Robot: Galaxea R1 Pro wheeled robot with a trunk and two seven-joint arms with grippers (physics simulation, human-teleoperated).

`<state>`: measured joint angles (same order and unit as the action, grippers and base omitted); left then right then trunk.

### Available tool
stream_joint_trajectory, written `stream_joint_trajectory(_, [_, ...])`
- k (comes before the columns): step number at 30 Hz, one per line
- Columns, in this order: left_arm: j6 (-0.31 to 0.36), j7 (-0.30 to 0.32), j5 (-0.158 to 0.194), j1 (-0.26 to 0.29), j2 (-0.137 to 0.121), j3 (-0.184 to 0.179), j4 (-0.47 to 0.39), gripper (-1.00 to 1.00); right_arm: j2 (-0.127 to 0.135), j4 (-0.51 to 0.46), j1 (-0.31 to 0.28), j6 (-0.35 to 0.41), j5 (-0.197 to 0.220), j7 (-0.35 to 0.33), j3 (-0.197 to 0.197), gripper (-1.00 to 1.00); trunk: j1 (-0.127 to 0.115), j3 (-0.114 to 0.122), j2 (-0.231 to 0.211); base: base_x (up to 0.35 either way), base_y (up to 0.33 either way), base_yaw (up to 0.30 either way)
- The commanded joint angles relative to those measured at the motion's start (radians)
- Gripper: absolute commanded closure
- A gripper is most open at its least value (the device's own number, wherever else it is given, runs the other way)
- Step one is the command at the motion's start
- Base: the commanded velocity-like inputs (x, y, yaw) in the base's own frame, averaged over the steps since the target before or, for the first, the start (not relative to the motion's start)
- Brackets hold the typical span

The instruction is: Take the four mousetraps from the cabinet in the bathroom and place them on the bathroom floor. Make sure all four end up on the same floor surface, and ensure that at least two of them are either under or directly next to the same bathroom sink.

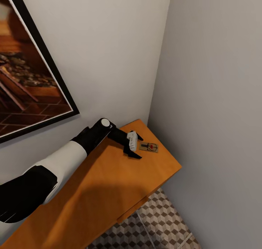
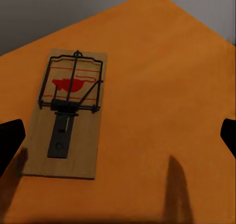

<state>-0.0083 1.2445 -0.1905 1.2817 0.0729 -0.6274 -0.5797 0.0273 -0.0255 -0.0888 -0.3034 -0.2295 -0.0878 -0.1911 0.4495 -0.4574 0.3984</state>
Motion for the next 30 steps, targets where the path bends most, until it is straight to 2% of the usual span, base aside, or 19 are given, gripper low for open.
stream_joint_trajectory(1, [-0.001,0.011,-0.011,0.001,0.000,0.000,-0.001,-1.00,0.000,0.001,0.000,-0.003,-0.007,-0.004,-0.009,-1.00,0.001,-0.001,0.002,0.000,0.000,0.000])
stream_joint_trajectory(5, [-0.001,0.034,-0.040,0.001,0.001,0.001,-0.003,-1.00,0.000,0.000,-0.001,-0.003,-0.007,-0.004,-0.008,-1.00,0.001,-0.001,0.002,0.000,0.000,0.000])
stream_joint_trajectory(9, [-0.001,0.041,-0.053,0.001,0.001,0.001,-0.003,-1.00,0.000,0.000,0.000,-0.003,-0.007,-0.004,-0.005,-1.00,0.001,-0.001,0.002,0.000,0.000,0.000])
stream_joint_trajectory(24, [0.000,0.068,-0.066,0.001,-0.004,0.001,-0.030,-1.00,0.000,0.000,0.000,-0.003,-0.007,-0.004,0.009,-1.00,0.001,-0.001,0.002,0.000,0.000,0.000])
stream_joint_trajectory(30, [0.021,0.080,-0.078,0.001,-0.007,0.001,-0.052,-1.00,0.000,0.000,0.000,-0.003,-0.007,-0.004,0.010,-1.00,0.001,-0.001,0.002,0.000,0.000,0.000])
